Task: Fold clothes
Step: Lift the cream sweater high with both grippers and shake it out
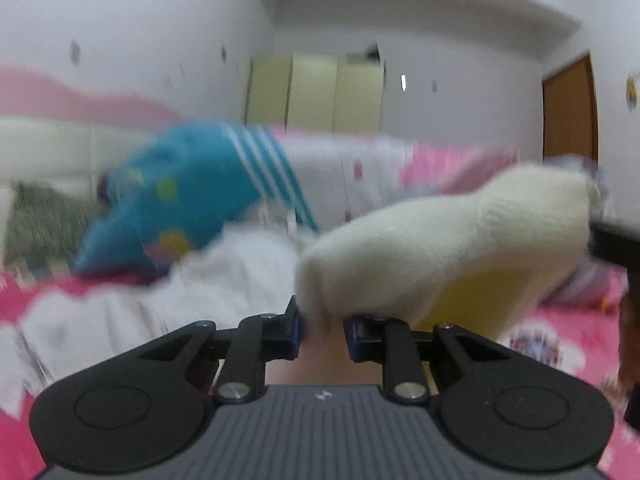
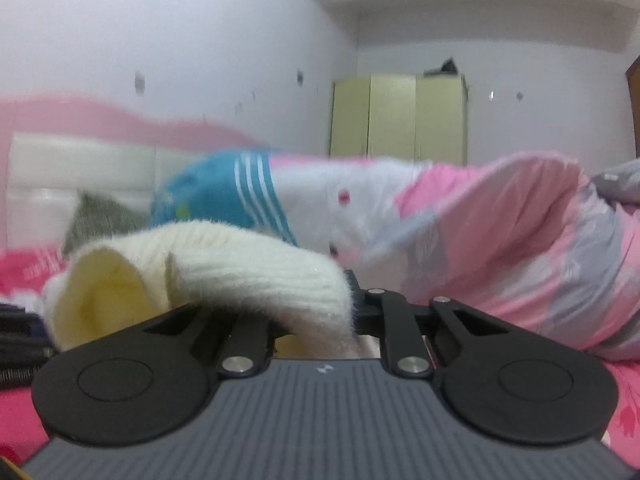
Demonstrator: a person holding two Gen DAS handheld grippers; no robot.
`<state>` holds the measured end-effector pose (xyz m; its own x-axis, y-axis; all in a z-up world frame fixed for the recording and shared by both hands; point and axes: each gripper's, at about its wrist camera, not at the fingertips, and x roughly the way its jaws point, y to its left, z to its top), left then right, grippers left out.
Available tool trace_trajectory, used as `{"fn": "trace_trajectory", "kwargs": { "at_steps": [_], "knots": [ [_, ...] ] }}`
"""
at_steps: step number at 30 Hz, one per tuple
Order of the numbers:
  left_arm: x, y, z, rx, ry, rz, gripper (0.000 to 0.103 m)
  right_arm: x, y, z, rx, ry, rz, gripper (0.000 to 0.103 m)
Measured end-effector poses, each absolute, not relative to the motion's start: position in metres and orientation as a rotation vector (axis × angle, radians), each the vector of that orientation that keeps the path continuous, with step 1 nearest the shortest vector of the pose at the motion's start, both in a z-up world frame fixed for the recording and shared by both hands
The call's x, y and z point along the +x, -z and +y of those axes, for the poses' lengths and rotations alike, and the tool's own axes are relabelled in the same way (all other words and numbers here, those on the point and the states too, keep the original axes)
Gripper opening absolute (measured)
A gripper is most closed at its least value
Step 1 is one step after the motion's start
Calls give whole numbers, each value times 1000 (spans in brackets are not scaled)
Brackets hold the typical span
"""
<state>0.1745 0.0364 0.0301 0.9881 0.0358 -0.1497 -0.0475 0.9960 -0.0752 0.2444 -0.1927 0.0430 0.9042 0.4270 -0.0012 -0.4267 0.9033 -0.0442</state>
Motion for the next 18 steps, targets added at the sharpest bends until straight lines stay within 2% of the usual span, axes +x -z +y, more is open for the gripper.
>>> {"fn": "trace_trajectory", "kwargs": {
  "at_steps": [8,16,18],
  "knots": [
    [83,-130,40,-90,83,-131,16,148,-118,-224,68,-419,-252,11],
    [-23,-205,27,-76,220,-329,14,37,-190,-260,97,-359,-407,11],
    [-49,-218,27,-82,219,-383,6,9,-202,-266,86,-353,-444,11]
  ]
}}
